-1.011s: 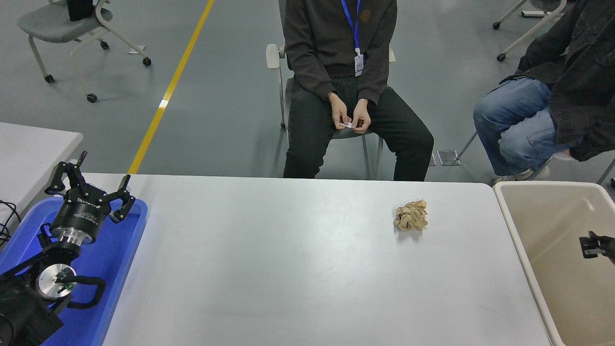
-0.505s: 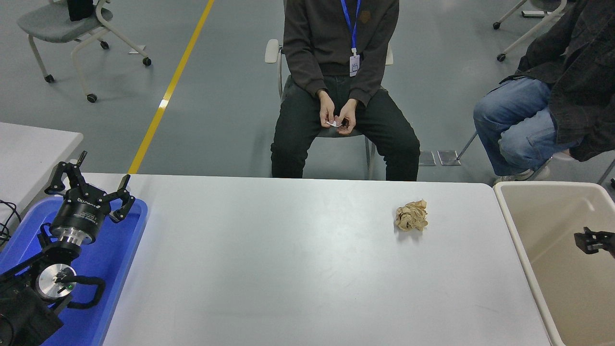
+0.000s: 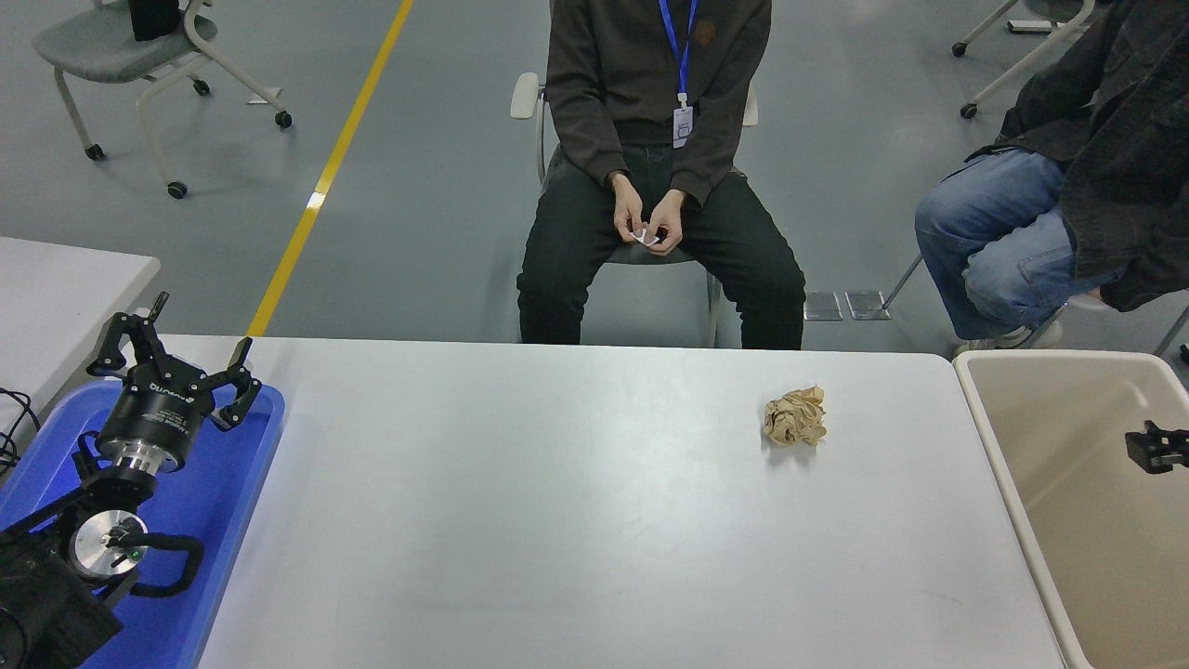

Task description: Clean the table surface

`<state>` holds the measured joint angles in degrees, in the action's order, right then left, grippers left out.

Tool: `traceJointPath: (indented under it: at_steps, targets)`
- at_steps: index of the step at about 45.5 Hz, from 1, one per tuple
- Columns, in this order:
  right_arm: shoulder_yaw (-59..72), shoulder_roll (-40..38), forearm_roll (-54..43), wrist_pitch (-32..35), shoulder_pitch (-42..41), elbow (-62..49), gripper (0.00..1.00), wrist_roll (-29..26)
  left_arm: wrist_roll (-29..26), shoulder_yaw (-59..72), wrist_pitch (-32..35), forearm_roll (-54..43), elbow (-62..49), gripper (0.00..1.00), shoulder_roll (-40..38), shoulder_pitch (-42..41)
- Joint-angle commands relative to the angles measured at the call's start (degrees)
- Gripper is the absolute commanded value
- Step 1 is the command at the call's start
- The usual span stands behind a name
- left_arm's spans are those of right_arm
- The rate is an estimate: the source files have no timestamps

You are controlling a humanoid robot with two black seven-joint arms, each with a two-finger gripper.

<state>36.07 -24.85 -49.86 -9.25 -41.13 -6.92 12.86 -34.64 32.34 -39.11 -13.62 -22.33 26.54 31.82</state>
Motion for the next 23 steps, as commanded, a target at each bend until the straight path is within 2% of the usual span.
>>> traceJointPath:
  at_steps: [1,6,16,23]
  targets:
    - [-5.56,-3.62,4.6,-0.25,-4.75,7.96,1.0,0.15,0.02,0.0,0.0,0.0,0.0,1.0,0.0,0.0]
    - [-12.77,-8.55,4.25,-2.44,-4.93,15.34,1.0,0.24,0.02,0.0,0.0,0.0,0.0,1.0,0.0,0.0]
    - [-24.37,-10.57,4.33,-5.26,-4.93,22.91,1.0,0.24,0.02,0.0,0.0,0.0,0.0,1.0,0.0,0.0]
    - [-41.32,-11.27,4.42,-5.08,-3.44,30.55,1.0,0.15,0.02,0.0,0.0,0.0,0.0,1.0,0.0,0.0]
